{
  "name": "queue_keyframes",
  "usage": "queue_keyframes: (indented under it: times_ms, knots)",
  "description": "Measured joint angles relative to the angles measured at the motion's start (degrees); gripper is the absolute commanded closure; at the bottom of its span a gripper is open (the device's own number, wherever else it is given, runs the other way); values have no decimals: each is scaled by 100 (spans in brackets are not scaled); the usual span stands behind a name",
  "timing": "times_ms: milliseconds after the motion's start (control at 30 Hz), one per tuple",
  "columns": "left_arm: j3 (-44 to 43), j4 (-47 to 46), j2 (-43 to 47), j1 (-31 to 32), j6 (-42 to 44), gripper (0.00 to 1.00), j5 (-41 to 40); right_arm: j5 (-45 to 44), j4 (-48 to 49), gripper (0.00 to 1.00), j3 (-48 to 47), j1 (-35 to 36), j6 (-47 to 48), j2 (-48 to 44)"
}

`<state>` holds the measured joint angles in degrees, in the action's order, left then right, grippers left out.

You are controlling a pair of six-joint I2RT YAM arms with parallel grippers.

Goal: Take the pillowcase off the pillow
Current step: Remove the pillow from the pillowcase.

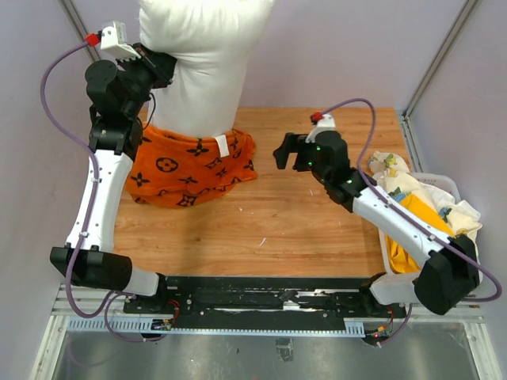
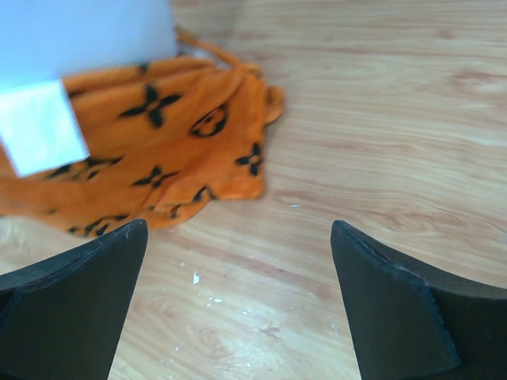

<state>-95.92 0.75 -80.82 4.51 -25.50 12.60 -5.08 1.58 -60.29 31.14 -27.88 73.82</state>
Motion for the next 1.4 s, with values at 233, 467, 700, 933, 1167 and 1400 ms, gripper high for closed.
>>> queue_keyframes:
  times_ms: [233, 467, 700, 933, 1167, 1400]
  knots:
    - [-13, 170, 0, 356, 282, 100, -446, 168, 138, 2, -702, 1132, 743, 1040]
    - [-13, 201, 0, 483, 271, 100, -446, 483, 400, 1, -1300, 1692, 1095, 1668]
    - [-17, 201, -17, 734, 234, 100, -409, 686, 1010, 0, -1698, 1740, 1344, 2068]
    - [-138, 199, -166, 804, 208, 100, -291, 960, 1196, 46, -2472, 1742, 1517, 2863]
    - [-146, 199, -216, 804, 208, 100, -289, 1154, 1250, 99, -2435, 1814, 1394, 3167]
    - [-146, 212, -221, 807, 173, 100, -402, 1261, 1486, 99, -1528, 2098, 1097, 3163]
